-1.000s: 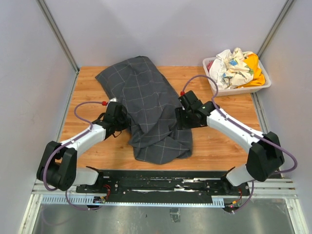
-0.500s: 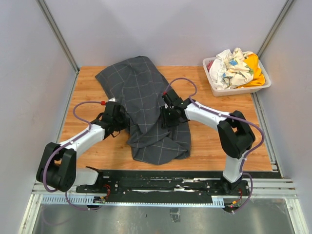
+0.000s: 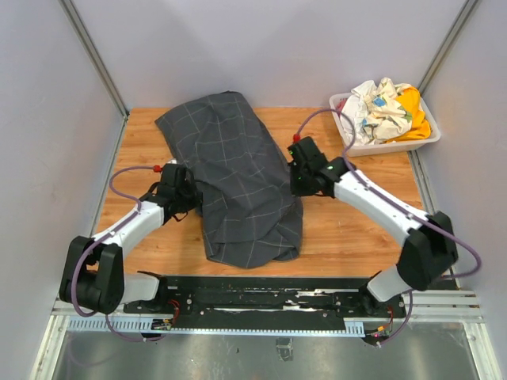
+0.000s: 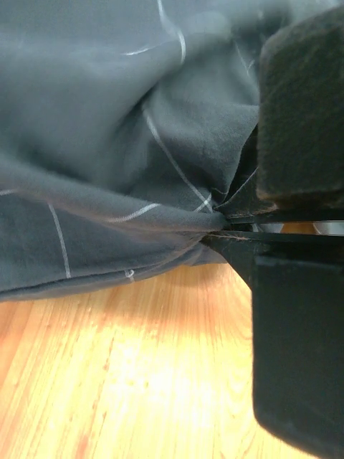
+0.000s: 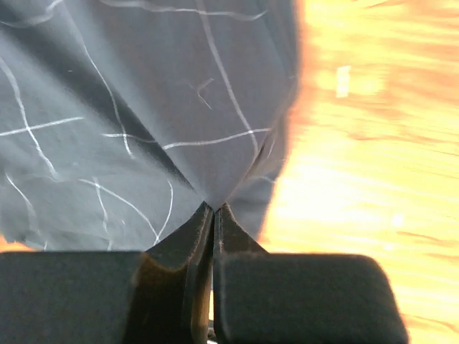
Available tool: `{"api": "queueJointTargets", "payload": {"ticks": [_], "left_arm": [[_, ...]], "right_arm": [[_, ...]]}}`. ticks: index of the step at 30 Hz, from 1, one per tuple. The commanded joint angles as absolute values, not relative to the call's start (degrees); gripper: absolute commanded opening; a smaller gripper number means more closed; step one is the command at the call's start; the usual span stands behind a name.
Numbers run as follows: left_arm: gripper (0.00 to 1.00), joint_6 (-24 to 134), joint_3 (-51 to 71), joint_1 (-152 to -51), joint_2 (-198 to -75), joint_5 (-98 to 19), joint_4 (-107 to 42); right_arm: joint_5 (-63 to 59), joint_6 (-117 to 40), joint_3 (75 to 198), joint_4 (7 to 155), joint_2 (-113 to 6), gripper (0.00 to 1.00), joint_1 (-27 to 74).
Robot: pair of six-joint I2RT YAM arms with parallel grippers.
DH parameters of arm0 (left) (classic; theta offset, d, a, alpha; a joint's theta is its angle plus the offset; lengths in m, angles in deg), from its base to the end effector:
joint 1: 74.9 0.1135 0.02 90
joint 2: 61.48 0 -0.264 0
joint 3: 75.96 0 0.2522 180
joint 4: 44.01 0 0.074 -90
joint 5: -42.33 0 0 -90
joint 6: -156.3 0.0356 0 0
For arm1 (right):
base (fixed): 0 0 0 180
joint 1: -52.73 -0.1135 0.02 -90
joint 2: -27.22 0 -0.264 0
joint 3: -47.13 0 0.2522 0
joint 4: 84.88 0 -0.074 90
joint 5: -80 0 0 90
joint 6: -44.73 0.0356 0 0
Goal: Put the pillow into the pillowcase
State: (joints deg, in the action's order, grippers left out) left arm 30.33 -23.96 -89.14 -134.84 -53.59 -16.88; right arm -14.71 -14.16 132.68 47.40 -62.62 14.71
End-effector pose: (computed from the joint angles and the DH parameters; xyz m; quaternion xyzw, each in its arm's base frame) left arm 0.2450 -0.0584 0.1927 -0.1940 0.9137 -0.1064 0.3410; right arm 0.2682 0.2060 0.2724 -0.0436 0.9438 0.1525 0.2898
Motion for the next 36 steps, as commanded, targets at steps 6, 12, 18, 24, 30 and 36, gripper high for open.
{"api": "queueJointTargets", "payload": {"ticks": [6, 12, 18, 24, 30, 36], "left_arm": [[0.00, 31.54, -24.07, -83.40, -133.30, -53.16, -16.22], [0.03, 31.92, -23.74, -82.68, -132.64, -52.28, -14.80], [0.26, 31.39, -20.19, -82.72, -126.54, -51.50, -8.05], [0.31, 29.24, -18.54, -82.80, -118.85, -46.74, -1.86], [0.35, 23.41, -24.29, -88.56, -111.37, -44.80, 0.27], [0.36, 17.95, -30.10, -97.22, -109.03, -47.69, 0.82]], "right_arm": [[-29.16, -19.04, 129.82, 37.84, -49.58, 0.01, 27.45], [-24.67, -20.66, 132.07, 34.21, -51.52, 0.27, 31.36], [-22.94, -19.03, 129.95, 34.60, -47.99, 0.58, 31.04], [-16.37, -19.66, 126.93, 36.33, -45.22, 0.59, 30.05], [-13.68, -19.82, 122.24, 37.50, -46.49, 0.57, 24.55], [-15.26, -19.13, 117.35, 41.48, -48.84, 0.52, 18.29]]}}
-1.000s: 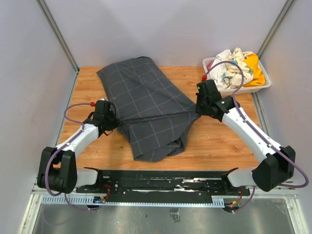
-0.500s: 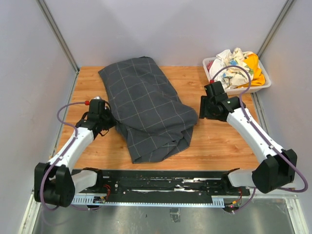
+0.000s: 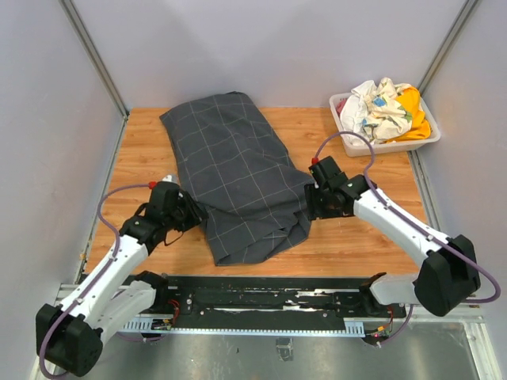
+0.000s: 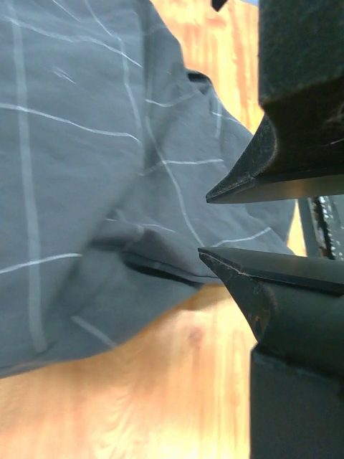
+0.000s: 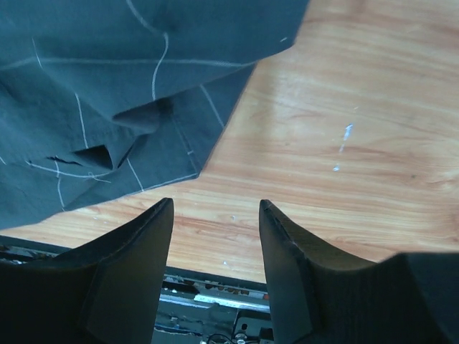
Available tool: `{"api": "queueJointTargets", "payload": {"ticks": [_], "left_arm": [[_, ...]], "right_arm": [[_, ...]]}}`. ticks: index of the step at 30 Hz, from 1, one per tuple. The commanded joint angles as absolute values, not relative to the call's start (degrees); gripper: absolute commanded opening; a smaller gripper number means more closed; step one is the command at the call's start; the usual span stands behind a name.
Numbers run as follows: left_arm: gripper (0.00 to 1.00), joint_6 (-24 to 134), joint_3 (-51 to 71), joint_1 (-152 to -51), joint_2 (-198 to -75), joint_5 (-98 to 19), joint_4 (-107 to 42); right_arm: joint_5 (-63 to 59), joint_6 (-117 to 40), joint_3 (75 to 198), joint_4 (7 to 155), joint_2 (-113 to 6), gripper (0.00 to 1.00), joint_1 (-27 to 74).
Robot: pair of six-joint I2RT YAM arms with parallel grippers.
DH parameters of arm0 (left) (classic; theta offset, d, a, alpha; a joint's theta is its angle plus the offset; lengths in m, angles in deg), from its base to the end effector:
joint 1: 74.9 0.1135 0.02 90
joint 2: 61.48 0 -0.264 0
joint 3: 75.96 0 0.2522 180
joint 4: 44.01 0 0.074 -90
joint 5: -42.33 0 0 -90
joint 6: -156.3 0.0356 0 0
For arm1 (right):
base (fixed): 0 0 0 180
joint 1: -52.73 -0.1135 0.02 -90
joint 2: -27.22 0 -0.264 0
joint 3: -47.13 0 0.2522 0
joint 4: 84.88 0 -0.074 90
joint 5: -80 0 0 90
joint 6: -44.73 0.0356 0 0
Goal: Put the pillow into the pillowcase
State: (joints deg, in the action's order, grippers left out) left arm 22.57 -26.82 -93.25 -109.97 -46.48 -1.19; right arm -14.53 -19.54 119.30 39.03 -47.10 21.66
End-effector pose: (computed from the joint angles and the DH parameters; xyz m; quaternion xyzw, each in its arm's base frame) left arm 0.1691 -0.0569 0.2405 -0.1967 0.8927 -0.2172 0.3424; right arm 0.2227 0.1309 0.2651 -0.0340 0.9605 0.0966 0.2586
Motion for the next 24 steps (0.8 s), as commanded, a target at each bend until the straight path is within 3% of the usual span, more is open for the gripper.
{"api": "queueJointTargets", "payload": {"ticks": [1, 9, 20, 22, 24], "left_arm": [[0.36, 17.20, -30.98, -98.35, -109.16, -47.98, 0.91], [0.42, 14.41, -37.67, -102.56, -111.17, -48.64, -3.00], [0.43, 15.12, -36.67, -104.08, -120.37, -51.54, -9.28], [0.35, 15.18, -36.24, -104.15, -121.61, -51.89, -10.13], [0.09, 15.44, -35.54, -104.10, -122.89, -52.70, -9.69]], "right_arm": [[-15.22, -19.14, 117.11, 42.11, -49.46, 0.52, 17.61], [-16.48, -20.30, 118.51, 45.17, -58.29, 0.51, 15.70], [-20.24, -21.07, 124.03, 46.24, -70.32, 0.51, 13.10], [-21.64, -20.61, 125.45, 45.45, -71.68, 0.42, 13.11], [-23.55, -19.45, 126.23, 44.42, -72.25, 0.28, 13.13]]}}
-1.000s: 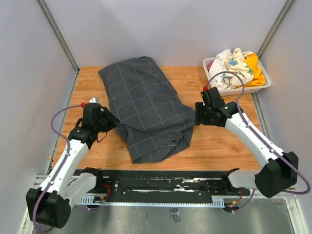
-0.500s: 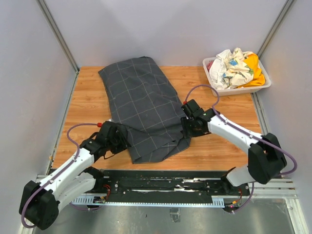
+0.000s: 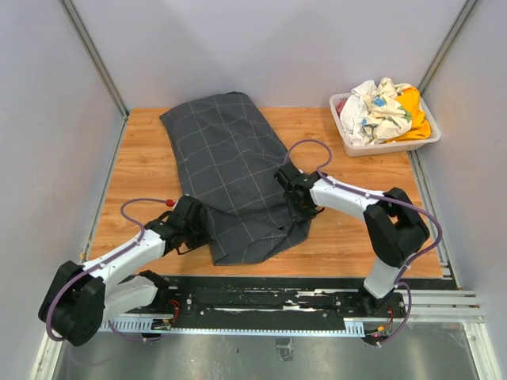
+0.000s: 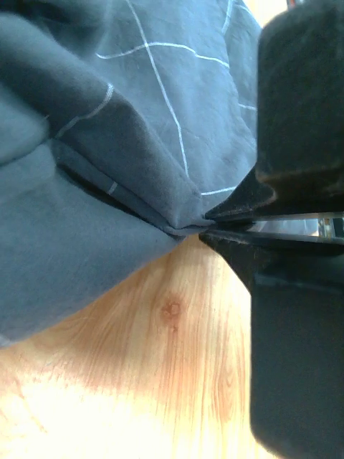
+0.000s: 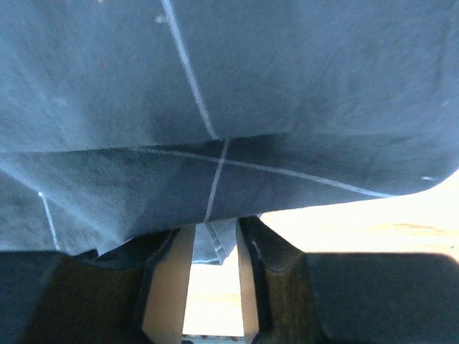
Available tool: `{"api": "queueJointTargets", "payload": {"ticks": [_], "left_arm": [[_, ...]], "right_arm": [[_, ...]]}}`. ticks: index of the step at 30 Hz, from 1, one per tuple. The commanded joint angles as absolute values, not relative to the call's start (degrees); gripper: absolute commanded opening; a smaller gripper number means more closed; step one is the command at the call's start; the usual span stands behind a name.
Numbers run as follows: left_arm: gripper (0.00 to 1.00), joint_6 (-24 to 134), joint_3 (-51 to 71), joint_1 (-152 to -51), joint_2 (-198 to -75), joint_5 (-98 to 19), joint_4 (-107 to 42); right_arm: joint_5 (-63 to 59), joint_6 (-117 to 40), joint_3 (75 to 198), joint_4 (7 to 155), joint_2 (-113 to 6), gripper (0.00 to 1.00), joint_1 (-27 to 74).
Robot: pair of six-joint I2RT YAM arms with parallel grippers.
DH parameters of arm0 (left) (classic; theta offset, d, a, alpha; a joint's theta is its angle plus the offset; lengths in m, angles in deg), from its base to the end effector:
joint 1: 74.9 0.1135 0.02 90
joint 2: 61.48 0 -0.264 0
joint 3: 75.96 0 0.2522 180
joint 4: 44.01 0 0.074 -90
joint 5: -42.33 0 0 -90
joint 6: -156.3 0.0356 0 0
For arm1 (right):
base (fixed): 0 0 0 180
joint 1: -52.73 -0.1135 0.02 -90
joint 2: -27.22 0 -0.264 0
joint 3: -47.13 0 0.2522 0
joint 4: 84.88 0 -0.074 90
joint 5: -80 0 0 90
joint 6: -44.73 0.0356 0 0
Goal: Put the pillow into the pillowcase
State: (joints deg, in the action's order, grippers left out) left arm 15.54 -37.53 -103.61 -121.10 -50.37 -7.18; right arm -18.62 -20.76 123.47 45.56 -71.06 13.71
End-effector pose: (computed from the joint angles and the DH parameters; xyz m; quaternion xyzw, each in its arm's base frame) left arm 0.1584 -0.0848 0.1572 -0.1902 0.9421 -0.1586 0.2263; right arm 0.2571 0.2015 0.1770 -0.1123 0.9779 0.0213 0.1753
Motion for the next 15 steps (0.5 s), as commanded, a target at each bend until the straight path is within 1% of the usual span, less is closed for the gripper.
{"api": "queueJointTargets", "payload": {"ticks": [1, 2, 3, 4, 5, 8, 12, 15], "left_arm": [[0.02, 15.61, -35.39, -104.14, -122.95, -53.03, -9.24], [0.01, 15.92, -35.43, -104.16, -122.64, -53.23, -9.03], [0.00, 16.10, -35.59, -104.16, -122.12, -53.33, -8.74], [0.00, 16.15, -35.65, -104.17, -121.42, -53.52, -8.22], [0.00, 16.18, -35.61, -104.17, -120.63, -53.56, -7.46], [0.00, 16.07, -35.13, -104.17, -117.40, -53.82, -4.08], [0.00, 15.93, -33.98, -104.17, -112.47, -54.42, 1.75], [0.00, 14.47, -34.21, -104.34, -109.74, -52.83, 2.67]], "right_arm": [[-24.11, -19.09, 126.03, 44.24, -72.19, 0.23, 13.22], [-24.30, -18.90, 125.66, 44.22, -72.25, 0.19, 13.31], [-24.37, -18.80, 125.32, 44.18, -72.41, 0.12, 13.46], [-24.71, -18.63, 124.85, 44.20, -72.49, 0.04, 13.49], [-25.21, -18.31, 124.37, 43.97, -72.41, 0.01, 13.54], [-27.41, -16.25, 121.96, 43.10, -70.42, 0.01, 13.72], [-29.96, -13.37, 117.84, 41.00, -64.38, 0.01, 14.41], [-31.80, -11.48, 115.00, 38.48, -58.85, 0.01, 15.18]]}}
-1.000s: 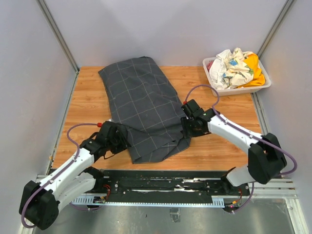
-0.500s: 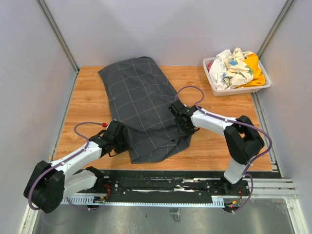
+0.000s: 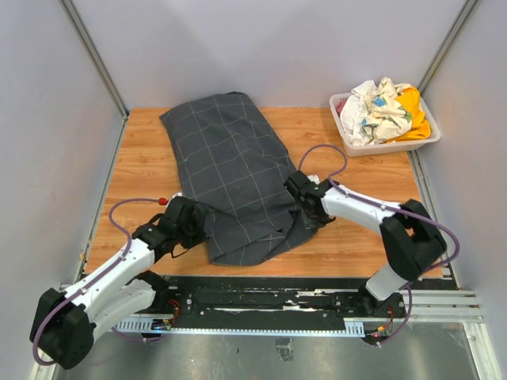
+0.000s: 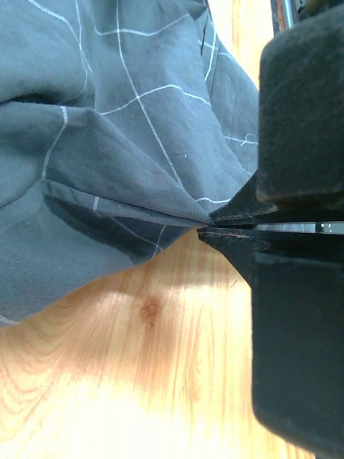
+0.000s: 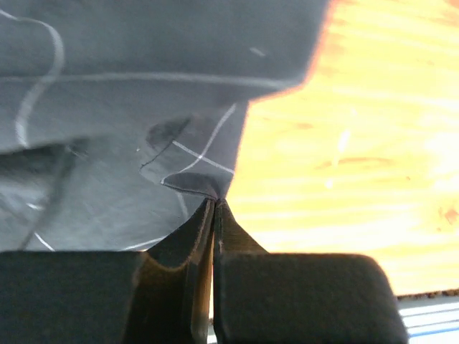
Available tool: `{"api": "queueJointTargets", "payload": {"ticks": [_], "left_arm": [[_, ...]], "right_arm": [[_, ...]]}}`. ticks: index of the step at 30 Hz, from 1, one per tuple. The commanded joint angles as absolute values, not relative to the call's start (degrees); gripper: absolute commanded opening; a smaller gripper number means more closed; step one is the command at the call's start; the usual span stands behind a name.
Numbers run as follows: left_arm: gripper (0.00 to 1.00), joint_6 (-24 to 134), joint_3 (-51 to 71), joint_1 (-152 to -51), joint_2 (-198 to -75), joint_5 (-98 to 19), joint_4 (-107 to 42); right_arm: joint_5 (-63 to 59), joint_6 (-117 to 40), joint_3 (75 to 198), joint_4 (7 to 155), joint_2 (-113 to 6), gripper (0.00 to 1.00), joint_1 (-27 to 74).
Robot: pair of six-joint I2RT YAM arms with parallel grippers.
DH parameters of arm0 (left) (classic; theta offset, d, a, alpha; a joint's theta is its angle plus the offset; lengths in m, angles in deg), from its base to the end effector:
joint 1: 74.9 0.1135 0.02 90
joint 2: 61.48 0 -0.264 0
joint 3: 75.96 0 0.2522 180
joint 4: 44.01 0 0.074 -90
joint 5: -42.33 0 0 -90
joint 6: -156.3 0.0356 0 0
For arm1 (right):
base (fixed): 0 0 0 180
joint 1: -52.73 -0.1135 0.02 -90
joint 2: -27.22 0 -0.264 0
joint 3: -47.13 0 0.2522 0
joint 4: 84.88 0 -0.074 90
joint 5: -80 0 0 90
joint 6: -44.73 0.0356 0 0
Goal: Put the pillow into the pillowcase
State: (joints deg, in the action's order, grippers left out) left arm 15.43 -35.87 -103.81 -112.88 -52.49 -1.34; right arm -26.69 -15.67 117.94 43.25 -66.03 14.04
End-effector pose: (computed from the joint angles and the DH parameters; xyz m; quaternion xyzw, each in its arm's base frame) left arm 0.1476 -0.0781 0.1818 -0.1937 0.9303 -0.1674 0.2627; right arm 0.2384 0.1779 0.1767 -0.0579 0.9786 -0.0432 0.1925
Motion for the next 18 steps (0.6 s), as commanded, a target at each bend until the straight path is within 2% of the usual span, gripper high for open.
{"api": "queueJointTargets", "payload": {"ticks": [1, 12, 13, 14, 16, 18], "left_arm": [[0.00, 14.25, -33.98, -104.34, -109.55, -52.70, 3.10], [0.00, 12.78, -32.32, -106.01, -109.00, -53.62, 7.11], [0.00, 12.77, -32.39, -106.01, -109.10, -53.64, 7.12], [0.00, 12.80, -32.32, -106.08, -109.23, -53.60, 7.11], [0.00, 12.86, -32.27, -106.10, -109.52, -53.18, 7.17], [0.08, 12.78, -32.02, -106.10, -109.64, -52.52, 7.73]], "right_arm": [[-32.33, -11.00, 114.17, 37.74, -57.23, 0.01, 15.46], [-33.44, -7.51, 107.15, 30.60, -43.44, 0.03, 27.71], [-31.95, -7.75, 106.52, 30.79, -42.28, 0.15, 28.85], [-31.12, -7.71, 106.32, 30.72, -41.35, 0.22, 29.33], [-29.63, -7.35, 106.52, 30.04, -40.10, 0.25, 29.38], [-28.17, -7.09, 107.51, 29.23, -39.11, 0.38, 29.28]]}}
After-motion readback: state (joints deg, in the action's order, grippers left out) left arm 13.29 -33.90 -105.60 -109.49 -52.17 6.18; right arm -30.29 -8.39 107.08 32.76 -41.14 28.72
